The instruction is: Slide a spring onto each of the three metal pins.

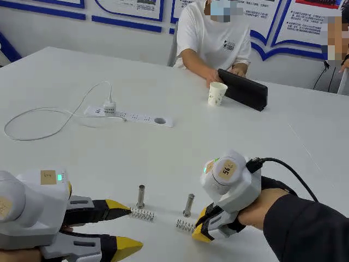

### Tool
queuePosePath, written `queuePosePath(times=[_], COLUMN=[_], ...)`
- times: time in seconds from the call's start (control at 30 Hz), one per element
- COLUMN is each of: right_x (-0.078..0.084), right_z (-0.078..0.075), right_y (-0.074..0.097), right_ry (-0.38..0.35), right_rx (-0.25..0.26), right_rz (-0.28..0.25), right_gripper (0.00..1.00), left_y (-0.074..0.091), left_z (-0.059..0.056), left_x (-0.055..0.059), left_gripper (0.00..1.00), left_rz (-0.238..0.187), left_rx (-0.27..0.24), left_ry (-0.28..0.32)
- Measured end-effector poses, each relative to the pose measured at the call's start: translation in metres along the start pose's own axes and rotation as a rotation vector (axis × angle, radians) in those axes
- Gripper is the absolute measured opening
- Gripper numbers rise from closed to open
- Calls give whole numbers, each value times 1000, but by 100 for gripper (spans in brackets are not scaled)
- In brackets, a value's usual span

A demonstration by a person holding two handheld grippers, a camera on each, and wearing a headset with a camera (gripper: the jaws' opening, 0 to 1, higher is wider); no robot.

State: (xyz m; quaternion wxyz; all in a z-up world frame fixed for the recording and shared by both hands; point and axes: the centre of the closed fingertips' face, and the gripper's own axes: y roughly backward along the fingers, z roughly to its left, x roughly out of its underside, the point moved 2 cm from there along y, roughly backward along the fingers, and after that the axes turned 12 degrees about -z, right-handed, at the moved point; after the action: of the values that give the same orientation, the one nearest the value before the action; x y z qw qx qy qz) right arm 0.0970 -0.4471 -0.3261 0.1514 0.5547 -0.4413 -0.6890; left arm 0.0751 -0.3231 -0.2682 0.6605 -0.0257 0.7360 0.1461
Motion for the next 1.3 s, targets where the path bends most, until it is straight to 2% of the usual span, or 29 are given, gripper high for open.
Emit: queuePosePath(times=[0.53, 1.0, 1.3], right_x=[-21, -46, -57], right_z=[27, 48, 59], right_y=[23, 29, 29], right_ry=[78, 172, 225], right_rx=[-70, -127, -157], right_rz=[-15, -38, -46], right_gripper=[11, 11, 11], left_y=[-19, -29, -33], left_z=[-9, -17, -26], left_x=[-1, -2, -4], left_gripper=[39, 37, 32], left_rz=[17, 22, 21], left_rx=[71, 118, 150], left_ry=[-26, -43, -62])
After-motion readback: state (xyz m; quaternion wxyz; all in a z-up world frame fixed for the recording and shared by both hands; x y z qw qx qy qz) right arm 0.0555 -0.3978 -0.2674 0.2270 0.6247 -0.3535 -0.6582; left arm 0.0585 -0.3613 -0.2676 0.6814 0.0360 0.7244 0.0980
